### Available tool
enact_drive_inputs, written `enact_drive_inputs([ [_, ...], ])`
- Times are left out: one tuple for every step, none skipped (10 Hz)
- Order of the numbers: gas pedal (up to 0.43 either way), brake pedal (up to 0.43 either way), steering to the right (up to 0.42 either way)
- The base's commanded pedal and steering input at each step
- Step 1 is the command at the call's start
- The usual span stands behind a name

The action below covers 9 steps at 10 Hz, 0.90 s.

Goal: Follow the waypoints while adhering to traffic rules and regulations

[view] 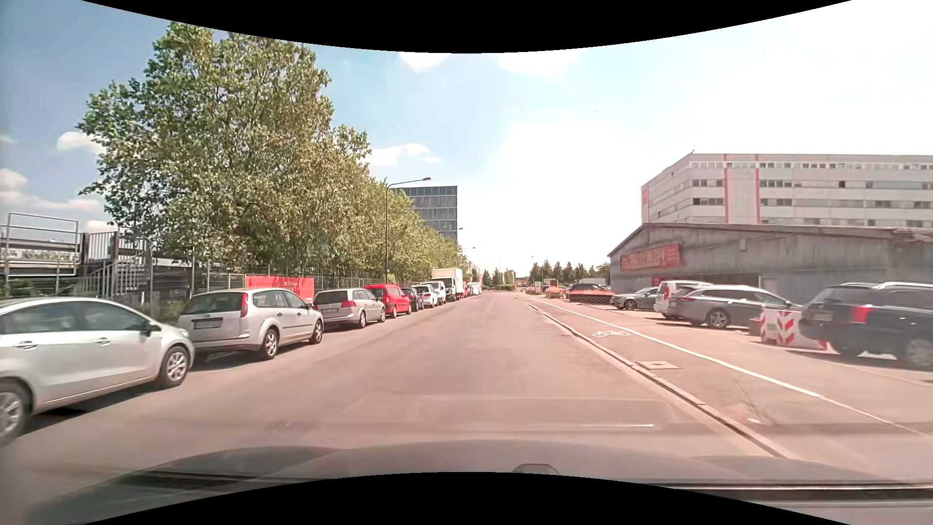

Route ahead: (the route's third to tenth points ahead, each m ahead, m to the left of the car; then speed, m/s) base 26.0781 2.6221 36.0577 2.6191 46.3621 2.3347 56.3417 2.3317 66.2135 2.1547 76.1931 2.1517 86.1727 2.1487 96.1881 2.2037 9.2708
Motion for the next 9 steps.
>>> enact_drive_inputs([
  [0.0,0.0,0.0],
  [0.0,0.0,0.002],
  [0.0,0.0,0.002],
  [0.0,0.0,0.002],
  [0.0,0.0,0.002],
  [0.0,0.0,0.002],
  [0.0,0.0,0.002],
  [0.0,0.0,0.002],
  [0.0,0.0,0.001],
])
